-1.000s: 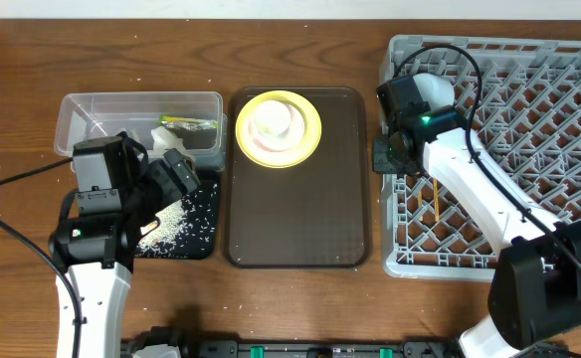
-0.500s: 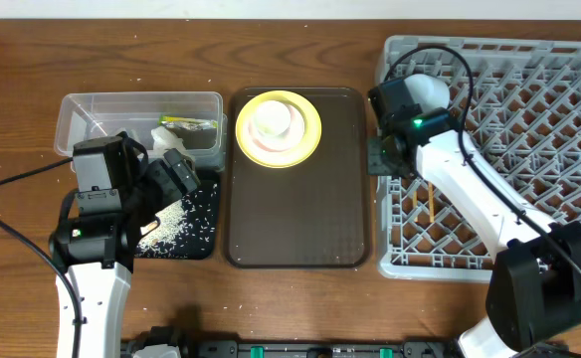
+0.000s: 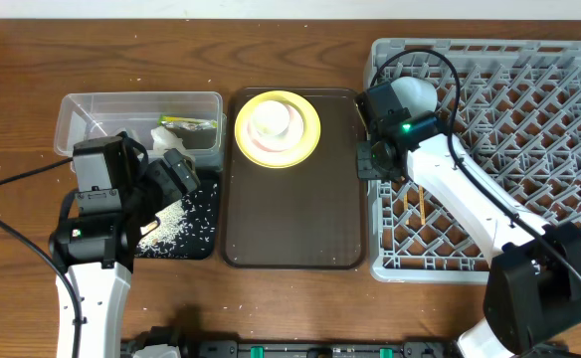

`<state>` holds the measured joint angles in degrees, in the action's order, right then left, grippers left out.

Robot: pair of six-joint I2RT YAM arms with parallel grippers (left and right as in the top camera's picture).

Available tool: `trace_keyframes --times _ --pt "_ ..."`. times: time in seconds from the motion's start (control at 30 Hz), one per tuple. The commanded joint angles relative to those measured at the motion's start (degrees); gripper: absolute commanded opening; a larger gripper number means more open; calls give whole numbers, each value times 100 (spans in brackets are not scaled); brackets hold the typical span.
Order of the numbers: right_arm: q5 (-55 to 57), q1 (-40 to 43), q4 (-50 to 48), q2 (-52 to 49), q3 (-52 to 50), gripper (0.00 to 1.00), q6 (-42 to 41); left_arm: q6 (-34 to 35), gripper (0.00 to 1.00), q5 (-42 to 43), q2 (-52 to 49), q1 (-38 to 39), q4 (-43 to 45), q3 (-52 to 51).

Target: Sort waste into correct bins and load items into the dishwasher rack

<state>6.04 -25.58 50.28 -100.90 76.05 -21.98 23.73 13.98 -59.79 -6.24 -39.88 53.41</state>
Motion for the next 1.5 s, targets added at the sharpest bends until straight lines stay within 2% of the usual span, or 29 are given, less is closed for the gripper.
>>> trace_keyframes --times 0.0,0.57,1.03,1.27,1.47 --pt "-479 -186 -7 -39 -11 7 -22 -72 96 -13 -4 -22 2 125" --pt "-435 -186 170 -39 -11 3 42 -72 96 -13 -7 -22 2 125" --pt "-280 -188 341 -39 -11 4 188 -72 96 -13 -7 -22 0 125" --pt "-269 -186 315 -39 -11 14 190 -72 96 -13 -7 -22 2 125" --pt "-260 -177 107 -33 24 16 503 -72 96 -13 -7 -22 2 125"
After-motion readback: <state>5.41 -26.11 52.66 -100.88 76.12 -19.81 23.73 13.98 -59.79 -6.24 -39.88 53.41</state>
